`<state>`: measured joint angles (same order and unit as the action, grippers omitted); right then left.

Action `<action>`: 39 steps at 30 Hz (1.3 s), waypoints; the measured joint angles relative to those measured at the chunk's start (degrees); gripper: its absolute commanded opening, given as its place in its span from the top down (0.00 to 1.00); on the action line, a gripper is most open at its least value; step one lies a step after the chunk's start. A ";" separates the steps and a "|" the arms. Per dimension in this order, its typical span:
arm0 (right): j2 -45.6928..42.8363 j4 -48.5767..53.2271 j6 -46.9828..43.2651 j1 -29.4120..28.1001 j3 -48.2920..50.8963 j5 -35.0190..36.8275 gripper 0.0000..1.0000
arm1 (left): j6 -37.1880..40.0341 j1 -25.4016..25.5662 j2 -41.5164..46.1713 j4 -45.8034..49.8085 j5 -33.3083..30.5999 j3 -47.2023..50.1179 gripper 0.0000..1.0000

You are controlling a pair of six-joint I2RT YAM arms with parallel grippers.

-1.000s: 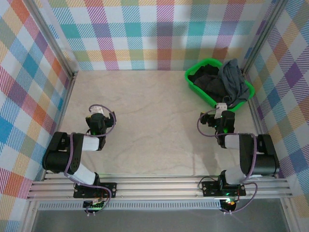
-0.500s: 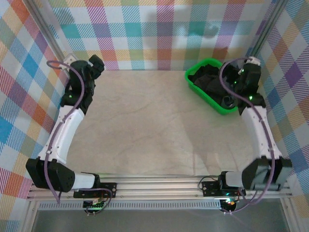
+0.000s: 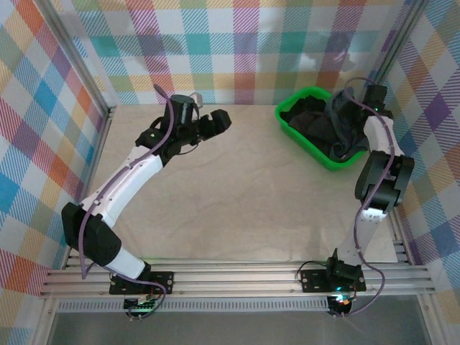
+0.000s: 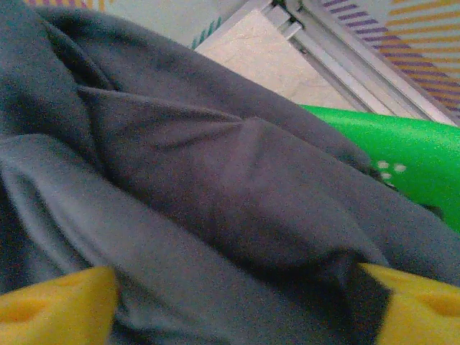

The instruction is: Fold and stack the t-shirts

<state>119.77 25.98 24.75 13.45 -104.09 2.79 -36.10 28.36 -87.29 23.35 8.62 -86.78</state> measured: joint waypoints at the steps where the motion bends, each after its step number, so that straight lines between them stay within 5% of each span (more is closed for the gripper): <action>1: 1.55 0.33 0.22 0.02 -1.27 -0.68 0.63 | -0.13 0.31 0.79 0.42 0.24 0.17 0.18; 5: 3.63 -1.22 1.33 0.02 -0.85 -3.34 1.00 | -0.17 0.39 4.33 2.12 0.31 0.72 0.21; 15: -18.16 -13.05 4.15 -2.95 18.82 -0.22 1.00 | -0.33 0.50 7.63 3.72 -0.66 4.48 0.26; 23: -35.41 -16.15 2.95 -8.79 11.37 0.33 1.00 | -0.63 0.76 7.08 5.07 -3.48 5.77 0.28; 32: -38.75 -17.11 -5.75 -31.69 0.55 -0.28 1.00 | -1.42 0.83 7.23 16.55 -20.26 2.21 0.23; 39: -36.96 -17.38 -8.22 -50.21 7.58 -0.50 1.00 | -1.75 0.81 13.07 23.76 -33.42 1.03 0.21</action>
<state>82.81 8.60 16.53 -36.75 -96.51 2.28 -37.85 29.17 -74.22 47.11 -24.80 -85.76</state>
